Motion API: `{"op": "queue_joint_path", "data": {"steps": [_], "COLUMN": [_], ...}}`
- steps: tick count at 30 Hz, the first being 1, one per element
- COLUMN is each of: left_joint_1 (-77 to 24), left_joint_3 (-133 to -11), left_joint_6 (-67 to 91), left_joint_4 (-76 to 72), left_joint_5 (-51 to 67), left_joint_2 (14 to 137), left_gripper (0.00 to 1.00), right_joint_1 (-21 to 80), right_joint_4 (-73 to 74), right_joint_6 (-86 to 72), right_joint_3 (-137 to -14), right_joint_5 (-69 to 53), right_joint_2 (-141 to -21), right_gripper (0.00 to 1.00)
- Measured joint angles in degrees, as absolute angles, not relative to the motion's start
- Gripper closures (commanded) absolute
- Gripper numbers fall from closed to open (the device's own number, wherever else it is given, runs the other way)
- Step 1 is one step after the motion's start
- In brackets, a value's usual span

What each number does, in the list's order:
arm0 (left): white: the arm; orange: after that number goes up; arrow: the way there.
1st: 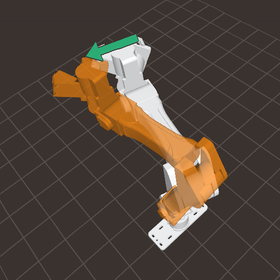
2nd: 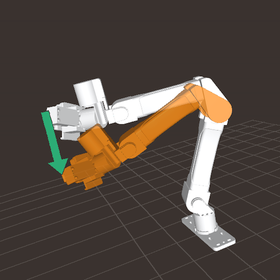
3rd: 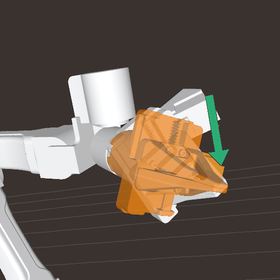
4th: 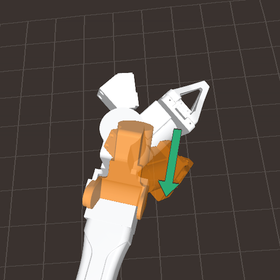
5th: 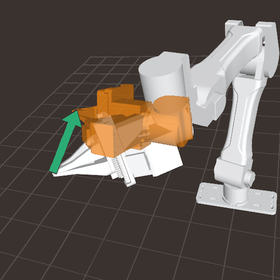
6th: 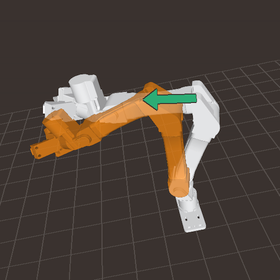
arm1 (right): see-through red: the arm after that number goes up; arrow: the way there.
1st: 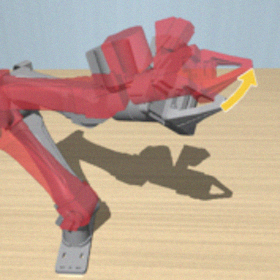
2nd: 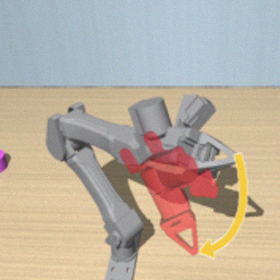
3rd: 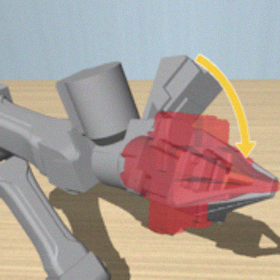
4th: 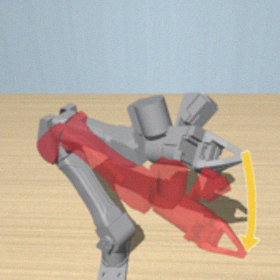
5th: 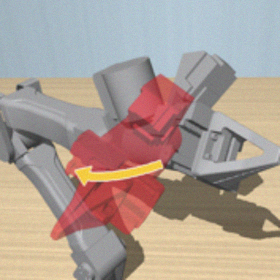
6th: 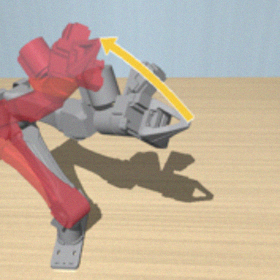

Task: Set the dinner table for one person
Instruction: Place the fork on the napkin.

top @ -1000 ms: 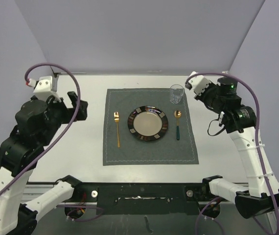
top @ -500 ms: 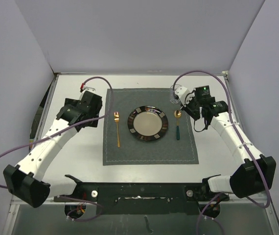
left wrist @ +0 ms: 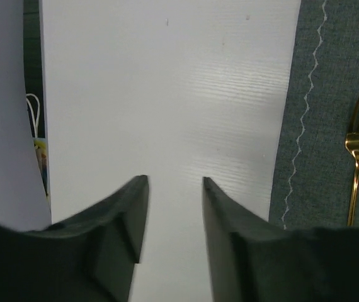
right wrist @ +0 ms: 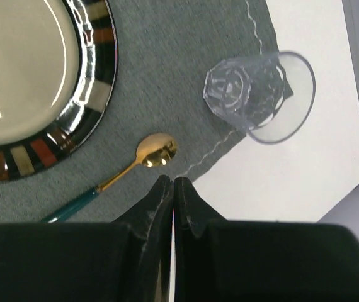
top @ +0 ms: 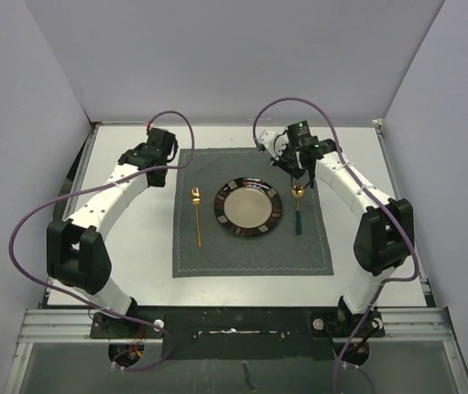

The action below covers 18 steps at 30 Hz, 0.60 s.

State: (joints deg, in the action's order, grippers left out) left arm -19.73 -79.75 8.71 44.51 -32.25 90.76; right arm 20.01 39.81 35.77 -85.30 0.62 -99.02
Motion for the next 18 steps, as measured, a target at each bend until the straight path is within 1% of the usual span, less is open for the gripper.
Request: {"op": "queue_joint_path", "data": {"steps": [1,2,3,4,5,6,7,8,9,12,13,17,18], "left_joint_1": [-19.6,-19.4,-19.3,-19.2,-18.9,-18.6,-18.1,-17.6,-16.9,-14.6,-13.9,-12.1,-12.0], "left_joint_3": [-79.7,-79.7,-79.6,-79.6,-79.7,-79.8,-79.9,-79.9,-80.0,-80.6,-80.7,-80.7,-80.7], "left_joint_6": [8.8,9.0,9.3,9.5,9.7,9.7,9.6,9.4,9.3,9.3,9.4,9.2,9.1], "left_joint_4": [44.4,44.3,44.0,43.7,43.2,42.8,42.3,42.1,42.0,41.5,41.3,40.0,39.7], "left_joint_5": [-31.8,-31.1,-30.4,-29.8,-29.0,-28.3,-27.3,-26.5,-25.5,-22.8,-22.2,-20.9,-20.6], "left_joint_2": [91.9,92.7,93.0,93.1,93.0,93.1,93.1,93.1,93.1,93.0,93.0,93.0,93.0], "left_gripper": [0.46,0.45,0.47,0.52,0.53,0.47,0.34,0.13,0.04,0.02,0.02,0.02,0.06], "right_joint_1": [20.7,21.1,21.2,21.0,20.6,20.2,19.6,19.0,18.2,15.3,14.6,12.8,12.9], "right_joint_4": [40.2,40.6,41.0,41.3,41.7,42.1,42.3,42.6,43.0,43.8,43.8,44.8,45.0], "right_joint_6": [35.6,35.3,35.0,34.7,34.2,33.5,32.9,32.0,31.1,28.6,28.1,27.6,27.5], "right_joint_3": [-87.1,-88.6,-89.7,-90.5,-91.5,-92.5,-93.6,-94.7,-96.2,-100.8,-101.6,-103.2,-103.4], "right_joint_5": [0.7,0.8,1.0,1.3,2.0,2.8,3.7,4.3,4.6,4.4,4.3,4.3,4.3], "right_joint_2": [-100.7,-102.1,-103.0,-103.8,-104.4,-104.9,-105.4,-105.7,-106.3,-107.7,-108.0,-109.5,-109.8], "right_gripper": [1.00,1.00,0.96,0.74,0.56,0.45,0.35,0.24,0.16,0.03,0.01,0.02,0.02]}}
